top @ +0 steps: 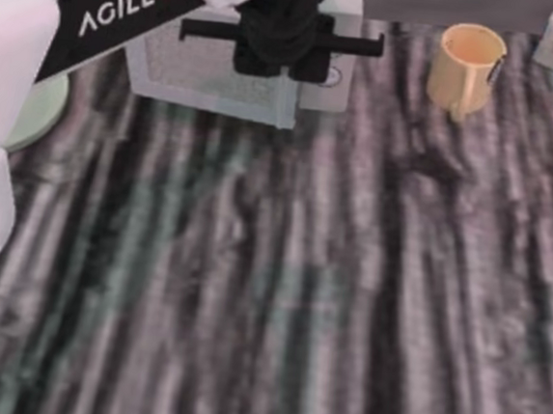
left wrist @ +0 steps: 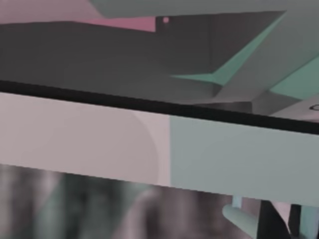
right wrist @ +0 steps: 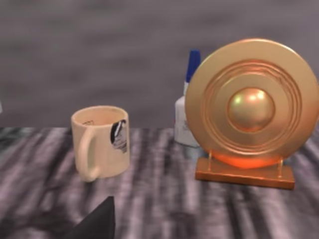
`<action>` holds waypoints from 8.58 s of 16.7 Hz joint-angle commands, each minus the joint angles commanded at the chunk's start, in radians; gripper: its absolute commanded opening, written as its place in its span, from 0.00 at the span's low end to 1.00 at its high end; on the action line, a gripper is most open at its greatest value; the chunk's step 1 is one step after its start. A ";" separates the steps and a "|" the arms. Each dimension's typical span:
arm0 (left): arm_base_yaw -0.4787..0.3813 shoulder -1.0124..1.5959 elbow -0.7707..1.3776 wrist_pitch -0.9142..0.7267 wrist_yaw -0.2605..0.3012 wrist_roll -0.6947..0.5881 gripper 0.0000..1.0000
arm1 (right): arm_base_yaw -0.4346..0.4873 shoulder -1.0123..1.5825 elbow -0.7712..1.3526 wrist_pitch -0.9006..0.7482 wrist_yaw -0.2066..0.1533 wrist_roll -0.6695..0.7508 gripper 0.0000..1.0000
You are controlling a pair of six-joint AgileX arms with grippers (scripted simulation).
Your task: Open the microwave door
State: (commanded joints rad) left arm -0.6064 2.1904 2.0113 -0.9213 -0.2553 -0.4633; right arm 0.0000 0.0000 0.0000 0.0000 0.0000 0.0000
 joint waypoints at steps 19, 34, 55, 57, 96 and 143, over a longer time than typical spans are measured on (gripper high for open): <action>0.010 -0.097 -0.154 0.079 0.047 0.095 0.00 | 0.000 0.000 0.000 0.000 0.000 0.000 1.00; 0.011 -0.099 -0.158 0.081 0.049 0.098 0.00 | 0.000 0.000 0.000 0.000 0.000 0.000 1.00; 0.028 -0.191 -0.295 0.146 0.105 0.204 0.00 | 0.000 0.000 0.000 0.000 0.000 0.000 1.00; 0.028 -0.191 -0.295 0.146 0.105 0.204 0.00 | 0.000 0.000 0.000 0.000 0.000 0.000 1.00; 0.054 -0.278 -0.418 0.196 0.172 0.323 0.00 | 0.000 0.000 0.000 0.000 0.000 0.000 1.00; 0.091 -0.357 -0.523 0.227 0.247 0.453 0.00 | 0.000 0.000 0.000 0.000 0.000 0.000 1.00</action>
State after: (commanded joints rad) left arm -0.5157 1.8335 1.4882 -0.6943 -0.0080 -0.0104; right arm 0.0000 0.0000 0.0000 0.0000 0.0000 0.0000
